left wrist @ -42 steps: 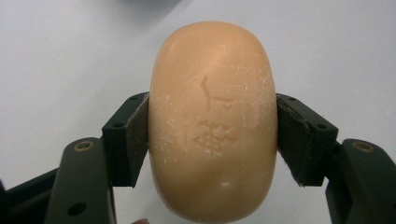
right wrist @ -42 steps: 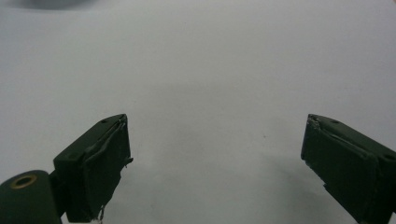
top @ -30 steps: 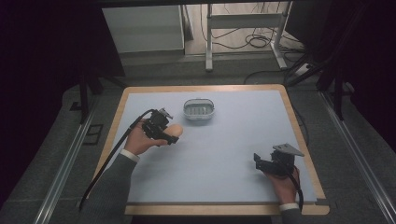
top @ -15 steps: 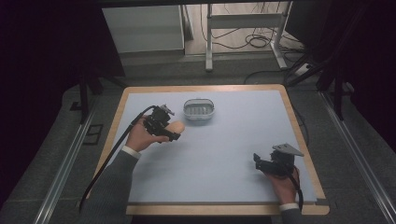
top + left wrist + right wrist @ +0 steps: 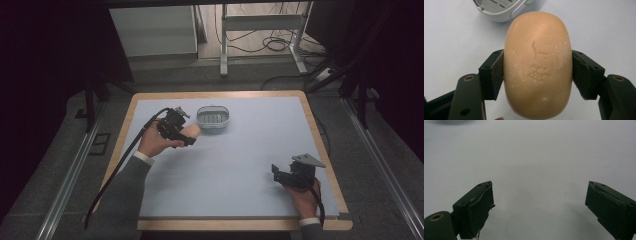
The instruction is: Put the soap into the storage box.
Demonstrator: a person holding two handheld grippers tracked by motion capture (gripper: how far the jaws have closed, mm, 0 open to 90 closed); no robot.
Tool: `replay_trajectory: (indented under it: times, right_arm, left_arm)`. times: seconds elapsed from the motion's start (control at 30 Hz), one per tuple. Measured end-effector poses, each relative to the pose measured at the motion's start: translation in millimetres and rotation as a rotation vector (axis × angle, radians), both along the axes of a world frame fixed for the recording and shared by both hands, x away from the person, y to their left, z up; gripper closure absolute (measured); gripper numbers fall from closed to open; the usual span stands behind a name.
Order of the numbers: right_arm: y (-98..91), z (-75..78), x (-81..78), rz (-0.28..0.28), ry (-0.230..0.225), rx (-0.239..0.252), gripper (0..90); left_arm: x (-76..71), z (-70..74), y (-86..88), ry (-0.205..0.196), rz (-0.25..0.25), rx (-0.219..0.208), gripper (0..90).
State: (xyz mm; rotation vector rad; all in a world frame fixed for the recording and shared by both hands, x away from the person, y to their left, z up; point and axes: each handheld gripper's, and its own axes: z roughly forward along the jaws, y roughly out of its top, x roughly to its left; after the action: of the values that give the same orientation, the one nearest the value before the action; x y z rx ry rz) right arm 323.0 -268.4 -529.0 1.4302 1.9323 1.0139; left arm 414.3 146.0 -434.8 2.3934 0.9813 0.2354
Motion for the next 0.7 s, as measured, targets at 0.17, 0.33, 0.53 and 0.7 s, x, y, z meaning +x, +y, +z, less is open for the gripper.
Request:
replay_trajectory:
  times: [0.17, 0.33, 0.53, 0.7]
  right_arm:
    - [-0.1, -0.1, 0.1, 0.001, -0.001, -0.001, 8.3]
    - [0.0, -0.1, 0.2, 0.001, 0.001, 0.0, 8.3]
    - [-0.1, -0.1, 0.2, -0.001, 0.001, 0.0, 8.3]
    - [0.0, -0.2, 0.3, 0.0, 0.002, -0.001, 8.3]
  left_arm:
    - [3.6, 1.0, -3.0, -0.001, 0.001, -0.001, 32.5]
    - [7.3, 2.2, -5.6, -0.004, 0.004, 0.002, 32.5]
    - [13.0, 1.6, -6.2, 0.005, 0.002, -0.009, 32.5]
    - [19.2, 0.7, -6.8, 0.007, 0.007, -0.011, 32.5]
